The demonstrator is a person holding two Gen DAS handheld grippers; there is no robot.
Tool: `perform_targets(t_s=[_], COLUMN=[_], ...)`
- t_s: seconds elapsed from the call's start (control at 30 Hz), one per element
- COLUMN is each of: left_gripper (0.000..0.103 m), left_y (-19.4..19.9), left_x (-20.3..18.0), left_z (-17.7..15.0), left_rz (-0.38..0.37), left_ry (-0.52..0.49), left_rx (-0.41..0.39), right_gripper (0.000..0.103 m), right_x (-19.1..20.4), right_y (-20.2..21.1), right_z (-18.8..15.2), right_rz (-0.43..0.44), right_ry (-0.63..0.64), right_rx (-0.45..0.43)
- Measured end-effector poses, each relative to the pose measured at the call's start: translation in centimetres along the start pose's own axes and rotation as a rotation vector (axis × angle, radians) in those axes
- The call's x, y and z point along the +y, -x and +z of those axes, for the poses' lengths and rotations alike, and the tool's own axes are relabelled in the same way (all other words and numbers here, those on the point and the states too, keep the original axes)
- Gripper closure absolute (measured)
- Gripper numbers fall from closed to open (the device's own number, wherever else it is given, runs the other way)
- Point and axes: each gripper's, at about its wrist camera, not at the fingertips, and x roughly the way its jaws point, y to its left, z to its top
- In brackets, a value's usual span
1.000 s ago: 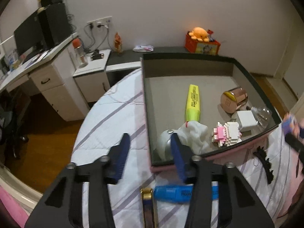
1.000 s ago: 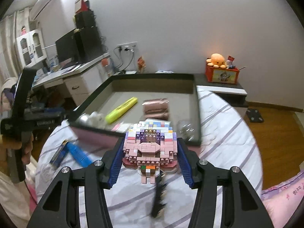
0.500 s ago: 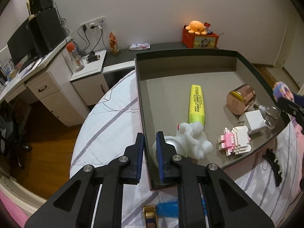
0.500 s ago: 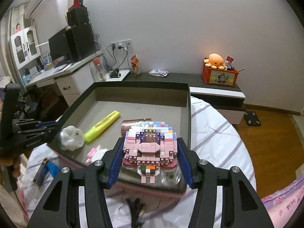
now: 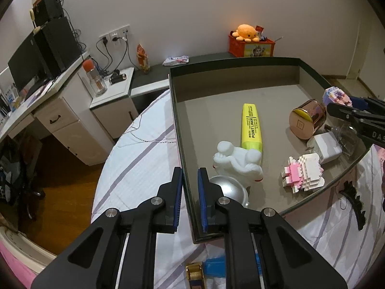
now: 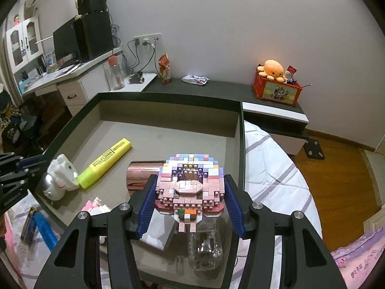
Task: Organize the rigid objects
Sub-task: 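Drop the pink block head into the box with the right tool while the left tool hovers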
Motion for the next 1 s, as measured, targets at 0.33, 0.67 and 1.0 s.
perform_targets(t_s=[0.33,0.67,1.0], left_gripper=[0.089,0.090,0.093], left_y=[0.1,-1.2,-0.8], left_x=[0.2,1.8,1.6], left_z=[-0.2,-0.9,-0.9], left_rz=[-0.011,-0.076,-0.062], left_ry=[0.002,0.095,0.073], left_rx=[-0.014,0.042,0.035], right_gripper=[0.044,0.035,0.026], right_x=[-0.2,-0.4,0.0], right_y=[0.7,5.7,9.8], right_z=[0.0,-0.2,-2.9], right_rz=[-0.016,-0.006,0.017], right_ry=[-0.006,-0.036,-0.054], right_rx=[-0.040,-0.119,-0.141])
